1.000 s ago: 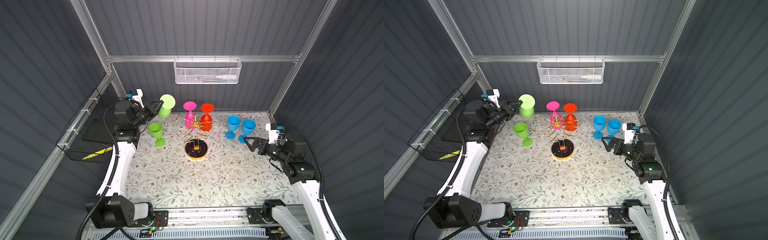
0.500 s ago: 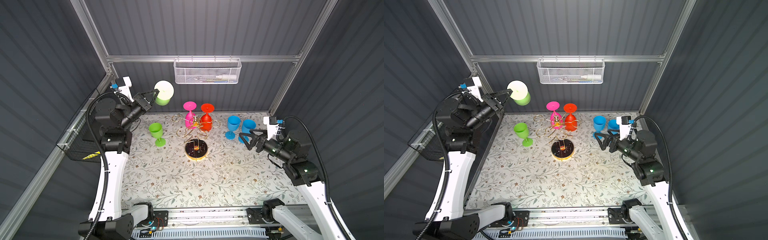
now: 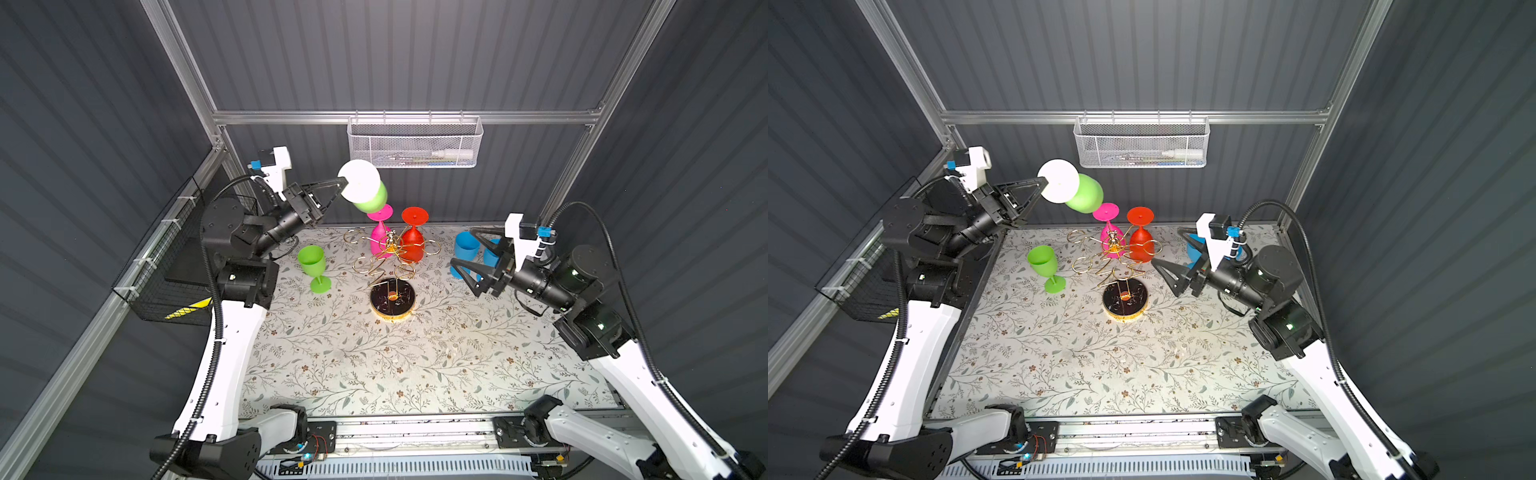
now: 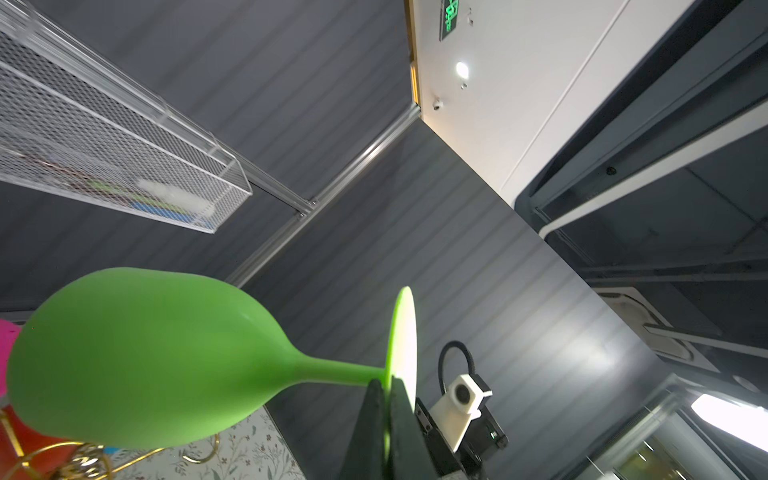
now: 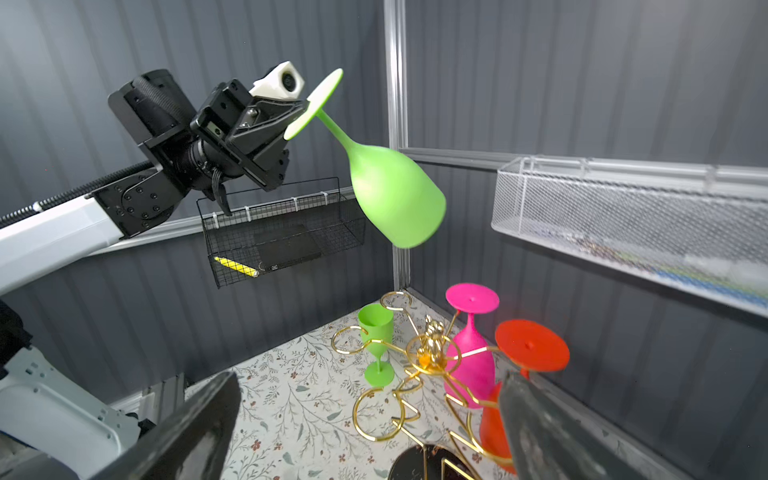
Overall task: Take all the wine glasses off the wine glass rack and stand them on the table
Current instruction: 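Lift the green glass up with the left gripper while the right gripper approaches, then close the right gripper on the green glass bowl held by the left gripper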
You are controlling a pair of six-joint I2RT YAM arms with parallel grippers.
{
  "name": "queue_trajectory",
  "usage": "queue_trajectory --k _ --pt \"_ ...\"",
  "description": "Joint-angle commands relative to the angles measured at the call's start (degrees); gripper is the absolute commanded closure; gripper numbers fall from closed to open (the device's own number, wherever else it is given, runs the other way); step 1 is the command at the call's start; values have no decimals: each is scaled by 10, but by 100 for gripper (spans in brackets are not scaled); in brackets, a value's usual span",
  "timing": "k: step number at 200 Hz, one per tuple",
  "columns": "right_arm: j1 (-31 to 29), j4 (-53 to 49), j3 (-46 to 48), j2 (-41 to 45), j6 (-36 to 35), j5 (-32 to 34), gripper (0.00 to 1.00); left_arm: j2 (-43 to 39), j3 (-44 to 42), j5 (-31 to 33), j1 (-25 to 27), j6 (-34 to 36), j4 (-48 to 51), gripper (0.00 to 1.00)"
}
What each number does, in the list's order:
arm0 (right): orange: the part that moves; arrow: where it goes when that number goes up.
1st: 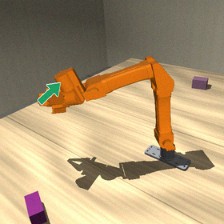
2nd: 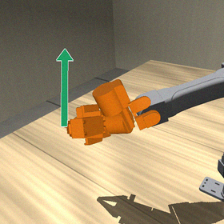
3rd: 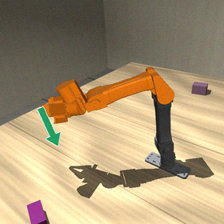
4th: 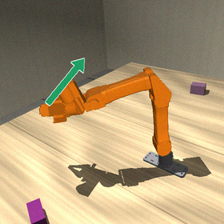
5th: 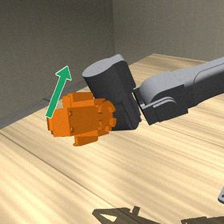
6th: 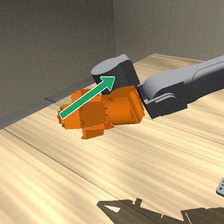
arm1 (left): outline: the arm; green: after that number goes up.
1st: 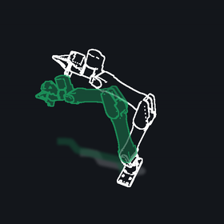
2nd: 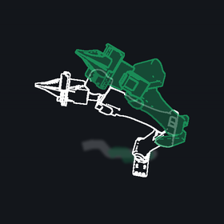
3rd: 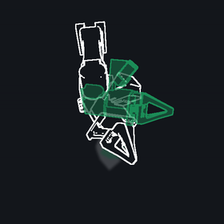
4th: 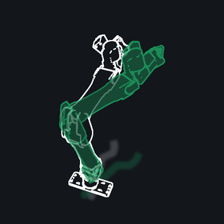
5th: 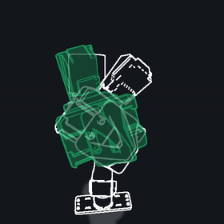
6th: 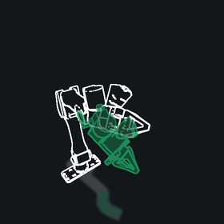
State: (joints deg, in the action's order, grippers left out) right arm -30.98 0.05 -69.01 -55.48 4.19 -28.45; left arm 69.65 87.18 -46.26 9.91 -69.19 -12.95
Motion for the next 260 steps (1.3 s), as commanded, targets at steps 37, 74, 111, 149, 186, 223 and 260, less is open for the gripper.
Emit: queue_trajectory --k 37,74,111,149,186,223,260 --pt "-52 40 -99 -113 -146 25 1 11 7 -20 17 -48 -52 100" --pt "-66 44 -144 -172 -192 45 1 18 7 -30 22 -81 -76 100" --pt "-70 55 -188 -224 -211 48 1 18 -1 -35 27 -100 -89 100" --pt "-72 63 -226 -270 -219 63 1 21 -7 -34 30 -112 -103 100" --pt "-73 45 -282 -320 -218 60 1 27 -13 -32 34 -125 -120 100" --pt "-75 32 -324 -363 -217 61 1 30 -12 -31 37 -132 -127 100" --pt "-82 18 -344 -387 -215 71 1 31 -9 -32 37 -133 -129 100"
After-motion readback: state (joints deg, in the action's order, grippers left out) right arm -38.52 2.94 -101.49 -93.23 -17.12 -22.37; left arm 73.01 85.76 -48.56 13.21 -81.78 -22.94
